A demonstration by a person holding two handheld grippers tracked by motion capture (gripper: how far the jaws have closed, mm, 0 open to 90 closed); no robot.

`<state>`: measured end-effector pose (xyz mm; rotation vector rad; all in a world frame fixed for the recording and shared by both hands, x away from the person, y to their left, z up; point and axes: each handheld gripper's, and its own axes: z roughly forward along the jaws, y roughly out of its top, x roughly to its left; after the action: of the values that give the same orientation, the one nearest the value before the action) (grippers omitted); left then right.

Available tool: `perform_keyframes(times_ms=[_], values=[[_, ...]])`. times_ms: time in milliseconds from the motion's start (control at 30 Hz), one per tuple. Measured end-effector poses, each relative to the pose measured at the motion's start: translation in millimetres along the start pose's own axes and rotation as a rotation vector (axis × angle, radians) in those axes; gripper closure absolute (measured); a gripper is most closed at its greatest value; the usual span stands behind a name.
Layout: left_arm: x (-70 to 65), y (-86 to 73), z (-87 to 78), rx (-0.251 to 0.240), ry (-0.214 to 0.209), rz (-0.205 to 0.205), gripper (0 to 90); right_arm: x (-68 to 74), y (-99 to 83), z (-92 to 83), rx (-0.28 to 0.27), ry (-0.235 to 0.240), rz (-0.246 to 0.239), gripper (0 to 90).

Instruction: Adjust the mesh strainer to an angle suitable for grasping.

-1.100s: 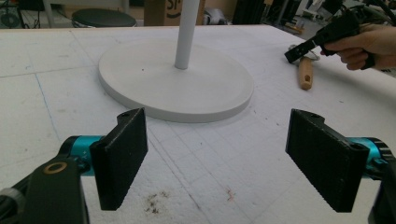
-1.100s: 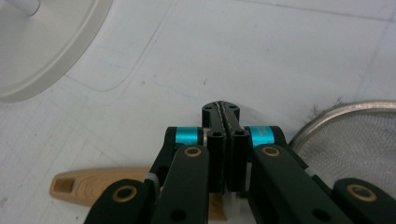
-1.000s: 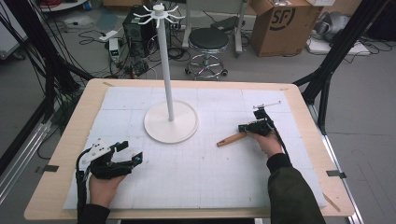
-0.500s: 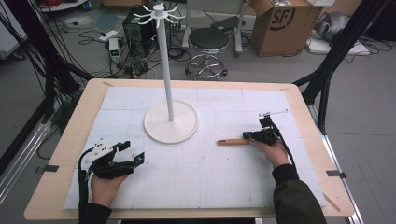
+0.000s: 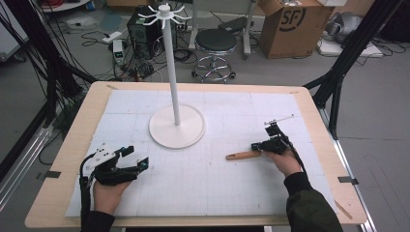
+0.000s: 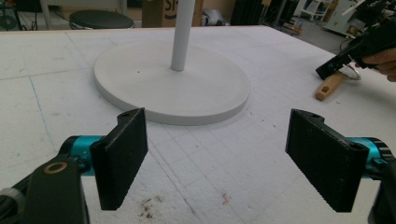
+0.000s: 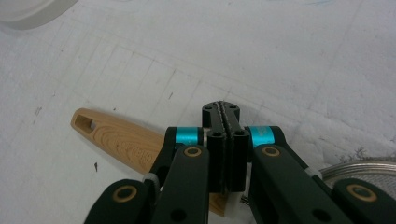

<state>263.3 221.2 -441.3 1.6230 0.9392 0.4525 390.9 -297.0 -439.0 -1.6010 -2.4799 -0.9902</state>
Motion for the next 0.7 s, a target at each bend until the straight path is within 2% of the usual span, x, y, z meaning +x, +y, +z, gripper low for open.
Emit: perform_keyframes(times_ms=[67, 300, 367, 500, 700], values=[[0.0, 0.0, 0.3, 0.000, 0.001, -0.002, 21.5, -1.2, -0.2, 0.1, -0.001, 0.009, 0.007, 89.6], [-0.6, 0.1, 0.6, 0.004, 0.001, 0.001, 21.5, 2.8, -3.2, -0.8, 0.003, -0.006, -0.002, 89.6], [-0.5, 0.0, 0.5, 0.003, 0.000, 0.001, 21.5, 4.6, -7.4, -1.8, -0.009, -0.006, -0.005, 89.6], [-0.9, -0.2, 1.9, 0.006, -0.003, 0.001, 21.5, 1.4, -17.0, -4.7, -0.037, 0.030, 0.025, 89.6], [-1.1, -0.2, 3.4, 0.009, -0.005, 0.001, 21.5, 6.2, -25.2, -6.9, -0.052, 0.023, 0.021, 89.6]])
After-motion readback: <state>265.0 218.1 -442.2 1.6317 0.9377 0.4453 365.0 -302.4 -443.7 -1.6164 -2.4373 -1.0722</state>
